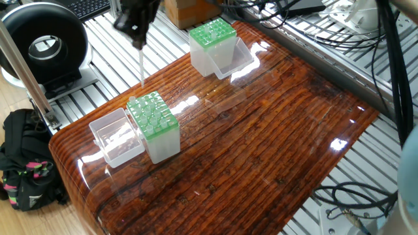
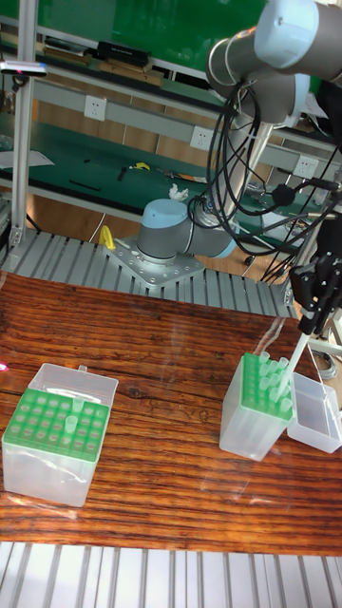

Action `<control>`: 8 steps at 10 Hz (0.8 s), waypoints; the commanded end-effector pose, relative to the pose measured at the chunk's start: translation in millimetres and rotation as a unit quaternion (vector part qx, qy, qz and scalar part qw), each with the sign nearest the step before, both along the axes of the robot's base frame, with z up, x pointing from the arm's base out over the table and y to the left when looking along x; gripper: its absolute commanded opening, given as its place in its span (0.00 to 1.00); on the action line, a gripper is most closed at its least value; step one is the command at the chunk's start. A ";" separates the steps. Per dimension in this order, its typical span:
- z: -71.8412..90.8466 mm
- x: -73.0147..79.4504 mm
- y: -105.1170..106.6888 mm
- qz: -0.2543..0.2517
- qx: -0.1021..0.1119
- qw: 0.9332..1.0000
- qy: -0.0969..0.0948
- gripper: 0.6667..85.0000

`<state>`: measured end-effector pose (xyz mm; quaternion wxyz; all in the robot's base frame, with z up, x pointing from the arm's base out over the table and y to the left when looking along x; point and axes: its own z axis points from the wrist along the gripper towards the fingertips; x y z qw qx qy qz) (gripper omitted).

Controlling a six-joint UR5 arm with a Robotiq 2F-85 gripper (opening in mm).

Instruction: Transfer all large pipette tips from one holder to another

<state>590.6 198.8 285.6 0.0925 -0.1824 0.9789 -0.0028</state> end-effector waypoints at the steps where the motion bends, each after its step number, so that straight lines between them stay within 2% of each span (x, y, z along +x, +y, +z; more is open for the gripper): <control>1: -1.2 -1.1 2.2 -0.003 -0.004 1.000 -0.002 0.00; 3: -4.9 0.1 -6.3 0.000 -0.005 1.000 -0.001 0.00; 4: -4.3 -5.2 -5.7 -0.003 0.001 1.000 0.010 0.00; 6: -5.5 -10.2 -9.0 -0.007 -0.001 1.000 0.021 0.00; 8: -7.6 -11.7 -11.1 -0.007 -0.002 1.000 0.024 0.00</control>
